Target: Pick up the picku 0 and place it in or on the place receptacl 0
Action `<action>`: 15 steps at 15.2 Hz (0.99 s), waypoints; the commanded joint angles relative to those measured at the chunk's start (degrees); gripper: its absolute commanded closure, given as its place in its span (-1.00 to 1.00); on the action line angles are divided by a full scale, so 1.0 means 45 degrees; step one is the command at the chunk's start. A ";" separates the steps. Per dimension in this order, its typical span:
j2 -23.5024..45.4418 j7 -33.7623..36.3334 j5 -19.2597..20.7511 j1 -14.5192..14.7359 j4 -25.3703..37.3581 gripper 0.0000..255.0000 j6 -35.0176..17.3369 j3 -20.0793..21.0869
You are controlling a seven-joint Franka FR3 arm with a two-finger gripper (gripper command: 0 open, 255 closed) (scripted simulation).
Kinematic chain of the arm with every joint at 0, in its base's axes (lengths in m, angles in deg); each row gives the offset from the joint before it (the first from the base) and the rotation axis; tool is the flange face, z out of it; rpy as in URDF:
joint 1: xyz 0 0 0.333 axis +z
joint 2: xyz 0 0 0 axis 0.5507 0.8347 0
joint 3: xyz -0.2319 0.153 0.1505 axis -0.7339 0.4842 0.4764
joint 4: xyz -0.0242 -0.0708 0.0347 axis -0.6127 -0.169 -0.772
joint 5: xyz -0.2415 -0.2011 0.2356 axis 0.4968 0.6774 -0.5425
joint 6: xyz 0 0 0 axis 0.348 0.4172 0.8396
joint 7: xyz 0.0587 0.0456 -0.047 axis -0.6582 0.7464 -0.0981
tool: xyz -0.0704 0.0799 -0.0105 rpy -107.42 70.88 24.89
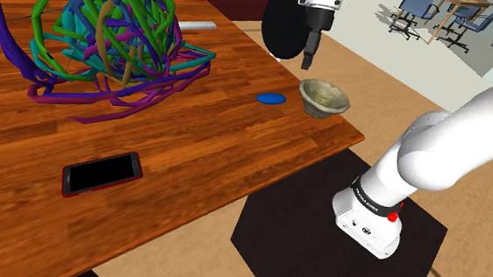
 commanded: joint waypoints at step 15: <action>0.5218 -0.6372 -0.1850 0.0912 0.1754 -1.00 -0.1326 -0.0034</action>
